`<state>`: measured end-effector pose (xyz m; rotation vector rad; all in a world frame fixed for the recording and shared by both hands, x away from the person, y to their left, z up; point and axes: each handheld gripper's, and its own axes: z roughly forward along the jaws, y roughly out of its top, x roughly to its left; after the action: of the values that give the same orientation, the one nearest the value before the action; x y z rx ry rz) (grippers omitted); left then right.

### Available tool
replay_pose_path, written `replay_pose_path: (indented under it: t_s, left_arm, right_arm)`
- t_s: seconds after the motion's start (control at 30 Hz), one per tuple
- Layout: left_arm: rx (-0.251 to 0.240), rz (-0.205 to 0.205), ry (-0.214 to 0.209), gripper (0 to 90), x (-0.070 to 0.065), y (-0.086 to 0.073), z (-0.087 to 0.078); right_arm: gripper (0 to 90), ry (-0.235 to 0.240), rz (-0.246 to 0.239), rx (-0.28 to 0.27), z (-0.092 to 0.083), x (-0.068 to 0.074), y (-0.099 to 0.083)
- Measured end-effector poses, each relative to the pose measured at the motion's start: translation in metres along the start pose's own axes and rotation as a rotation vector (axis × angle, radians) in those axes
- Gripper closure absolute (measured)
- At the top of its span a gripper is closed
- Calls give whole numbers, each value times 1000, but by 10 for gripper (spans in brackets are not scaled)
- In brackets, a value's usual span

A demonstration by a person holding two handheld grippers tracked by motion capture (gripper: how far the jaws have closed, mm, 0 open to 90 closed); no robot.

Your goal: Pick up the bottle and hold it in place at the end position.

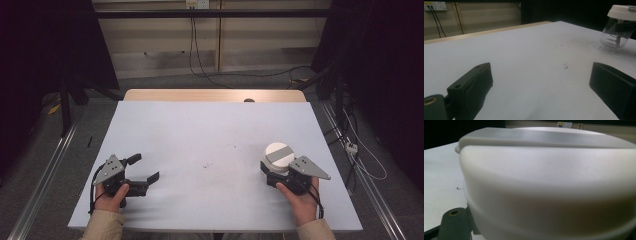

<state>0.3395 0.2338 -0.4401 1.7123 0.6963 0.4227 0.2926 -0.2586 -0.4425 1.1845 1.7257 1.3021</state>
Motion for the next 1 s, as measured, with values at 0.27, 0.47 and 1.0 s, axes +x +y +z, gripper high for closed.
replay_pose_path:
  t_s: [0.27,0.47,1.0]
  left_arm:
    - [5,1,3,44,0,0,0]
    - [7,-2,1,44,1,0,0]
    - [19,1,-11,44,0,-1,5]
  right_arm:
    - [185,8,-13,4,2,2,0]
    - [185,16,-19,10,3,4,0]
    - [185,23,-24,1,2,4,3]
